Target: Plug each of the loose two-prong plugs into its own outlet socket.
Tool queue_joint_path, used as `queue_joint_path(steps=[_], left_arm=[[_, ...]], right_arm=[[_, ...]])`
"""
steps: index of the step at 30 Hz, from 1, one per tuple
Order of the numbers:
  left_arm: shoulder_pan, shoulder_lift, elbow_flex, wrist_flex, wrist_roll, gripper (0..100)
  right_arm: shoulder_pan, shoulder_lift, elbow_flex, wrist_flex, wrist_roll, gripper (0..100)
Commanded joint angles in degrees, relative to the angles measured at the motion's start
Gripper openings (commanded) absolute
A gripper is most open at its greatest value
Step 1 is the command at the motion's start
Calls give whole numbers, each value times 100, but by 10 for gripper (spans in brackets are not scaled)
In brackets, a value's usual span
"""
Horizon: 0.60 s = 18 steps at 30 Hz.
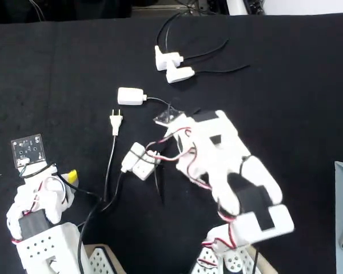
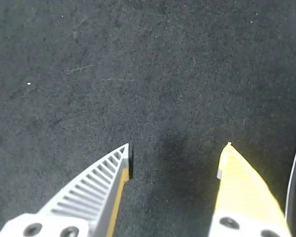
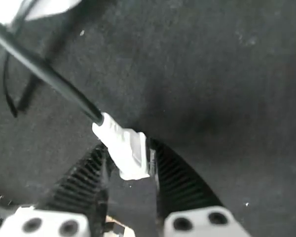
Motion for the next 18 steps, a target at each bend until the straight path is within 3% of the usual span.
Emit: queue_joint_path(steps=[1, 5, 18], left_arm=[[-48, -35, -31, -62, -141, 288], [-48, -35, -31, -62, -176, 288], [-48, -35, -31, -62, -202, 288]], right_arm=[[26, 259, -558, 290, -53, 67], [26, 286, -725, 607, -26, 160], [-308, 286, -734, 369, -9, 160]])
